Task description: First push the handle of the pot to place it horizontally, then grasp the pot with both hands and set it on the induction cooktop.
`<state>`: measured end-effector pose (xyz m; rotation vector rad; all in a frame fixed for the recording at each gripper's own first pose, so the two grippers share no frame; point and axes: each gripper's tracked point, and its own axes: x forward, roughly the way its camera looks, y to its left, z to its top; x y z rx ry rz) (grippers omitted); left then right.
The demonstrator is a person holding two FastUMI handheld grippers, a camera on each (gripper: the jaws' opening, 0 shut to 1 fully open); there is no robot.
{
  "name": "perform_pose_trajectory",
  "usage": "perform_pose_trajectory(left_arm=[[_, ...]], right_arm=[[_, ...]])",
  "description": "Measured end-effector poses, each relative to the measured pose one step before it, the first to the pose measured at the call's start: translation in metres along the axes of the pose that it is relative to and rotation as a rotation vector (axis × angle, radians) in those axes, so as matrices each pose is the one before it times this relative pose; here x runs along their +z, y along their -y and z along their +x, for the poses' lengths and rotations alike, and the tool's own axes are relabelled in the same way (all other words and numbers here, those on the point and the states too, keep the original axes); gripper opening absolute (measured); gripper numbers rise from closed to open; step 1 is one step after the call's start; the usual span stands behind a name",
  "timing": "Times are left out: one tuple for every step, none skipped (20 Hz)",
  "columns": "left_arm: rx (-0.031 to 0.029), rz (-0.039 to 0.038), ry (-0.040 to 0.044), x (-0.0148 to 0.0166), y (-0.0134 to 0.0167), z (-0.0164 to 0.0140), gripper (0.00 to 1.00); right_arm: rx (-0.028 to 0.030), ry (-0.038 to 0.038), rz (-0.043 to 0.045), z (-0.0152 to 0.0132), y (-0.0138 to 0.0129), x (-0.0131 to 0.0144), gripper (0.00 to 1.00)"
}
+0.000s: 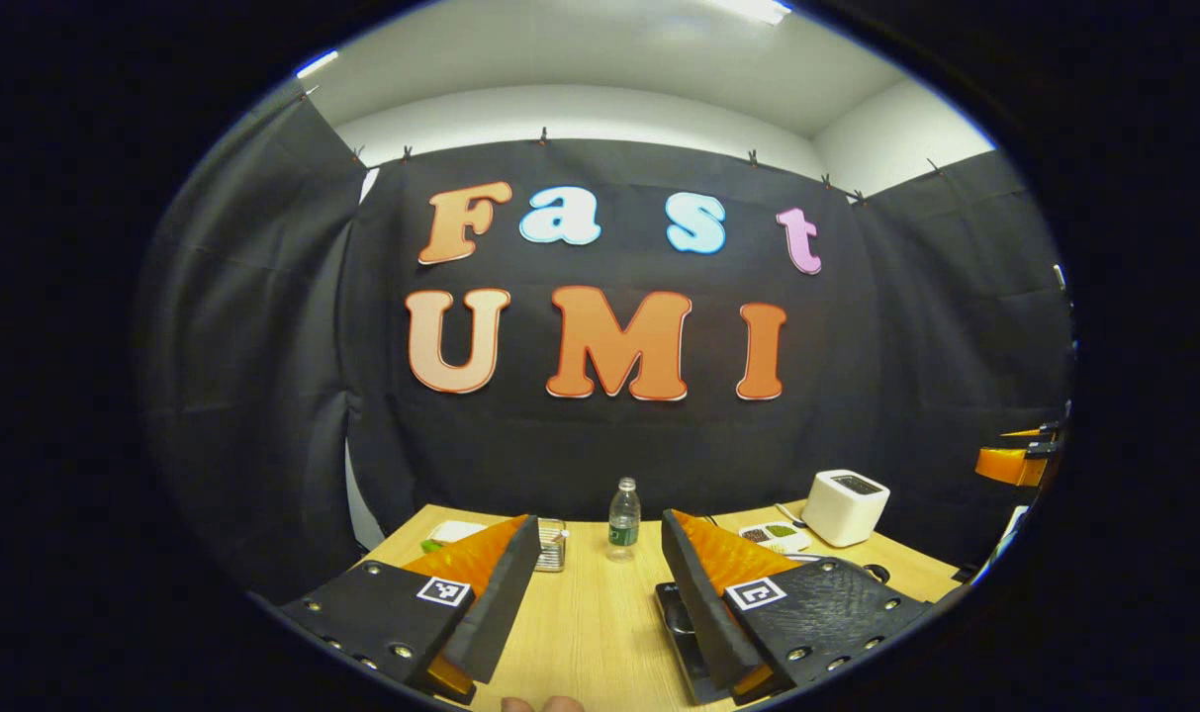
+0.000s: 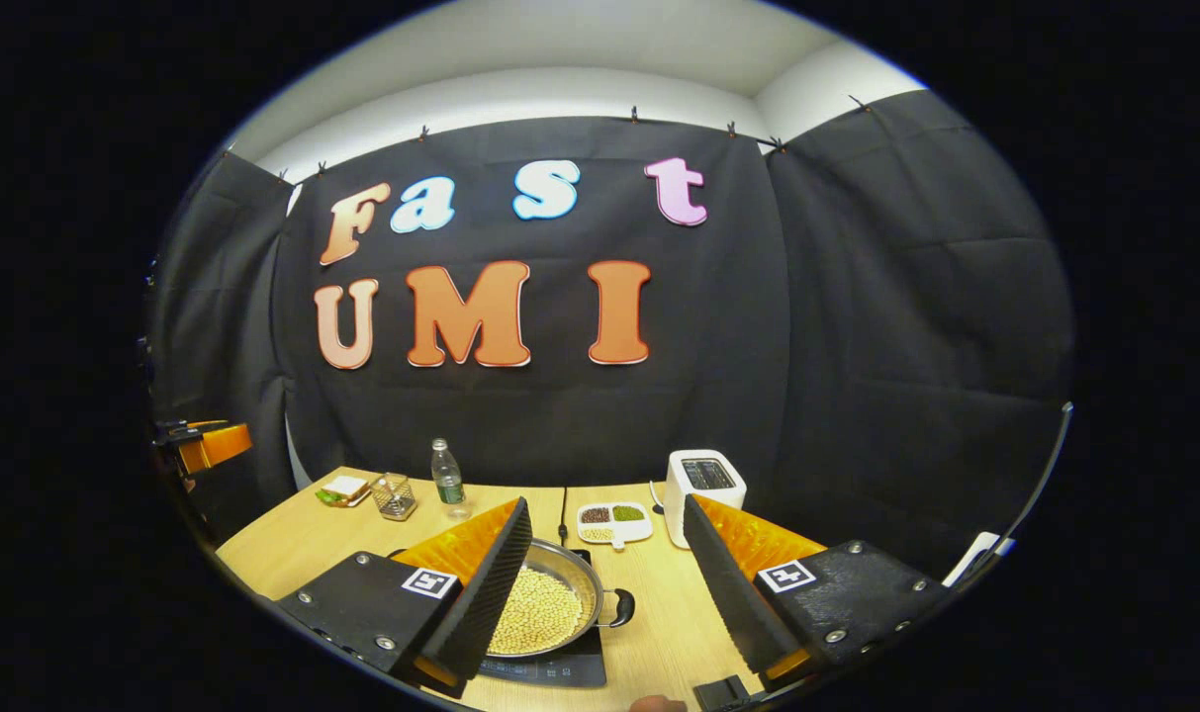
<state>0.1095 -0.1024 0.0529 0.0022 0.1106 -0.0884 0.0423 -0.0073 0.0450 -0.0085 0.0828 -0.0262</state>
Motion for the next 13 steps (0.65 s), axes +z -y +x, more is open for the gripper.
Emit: perform_pose_trajectory(left_arm=[[0.00349, 0.01053, 0.02483, 0.00981, -0.00809, -0.01109, 0.78], [0.01146, 0.01576, 0.02622, 0.00807, -0.00883, -0.01089, 0.78], [0.01813, 0.01950, 0.02435, 0.00515, -0.00979, -0.00990, 0.77], [0.01039, 0.01631, 0.02050, 0.00668, -0.00671, -0.00998, 0.78], [-0.00234, 0.00568, 0.01822, 0.00603, -0.00044, -0.00997, 0.77], [-0.01037, -0.00334, 0.01797, 0.00603, 0.00092, -0.00701, 0.78], [-0.00093, -0.00902, 0.00794, 0.00309, -0.00209, -0.00547, 0.78], [0.00037, -0.00973, -0.00247, 0.00012, -0.00202, -0.00443, 0.78], [-0.00585, -0.00918, 0.00066, 0.00076, -0.00057, -0.00242, 0.78], [-0.00620, -0.00538, -0.00082, 0.00019, 0.00103, -0.00175, 0.78], [-0.00041, 0.00147, -0.00108, -0.00112, 0.00047, 0.00030, 0.78], [0.00494, 0.00803, -0.00007, -0.00073, -0.00067, -0.00026, 0.77], [0.00782, 0.00609, 0.00136, -0.00007, -0.00162, -0.00184, 0.77]], right_arm=[[0.00149, 0.01698, -0.00198, -0.00824, -0.00077, 0.00761, 0.95], [0.00412, 0.01778, 0.00414, -0.00671, -0.00267, 0.00683, 0.95], [0.00472, 0.01102, 0.00407, -0.00617, -0.00340, 0.00479, 0.95], [0.00775, 0.00785, 0.00369, -0.00522, -0.00384, 0.00296, 0.95], [0.00823, 0.00657, 0.00421, -0.00534, -0.00375, 0.00265, 0.95], [0.00389, 0.01045, 0.00466, -0.00351, -0.00318, 0.00392, 0.95], [0.00255, 0.01297, 0.00101, -0.00253, -0.00206, 0.00449, 0.95], [-0.00237, 0.00970, -0.00203, -0.00105, -0.00177, 0.00292, 0.95], [-0.00145, 0.01053, -0.00425, -0.00232, -0.00035, 0.00167, 0.95], [0.00163, 0.00645, -0.00573, -0.00239, -0.00157, 0.00212, 0.95], [0.00651, -0.00005, -0.00119, -0.00141, -0.00204, -0.00013, 0.95], [0.01076, -0.00532, 0.00662, -0.00221, -0.00264, -0.00106, 0.95], [0.00599, -0.00111, 0.00705, -0.00069, -0.00203, 0.00143, 0.95]])
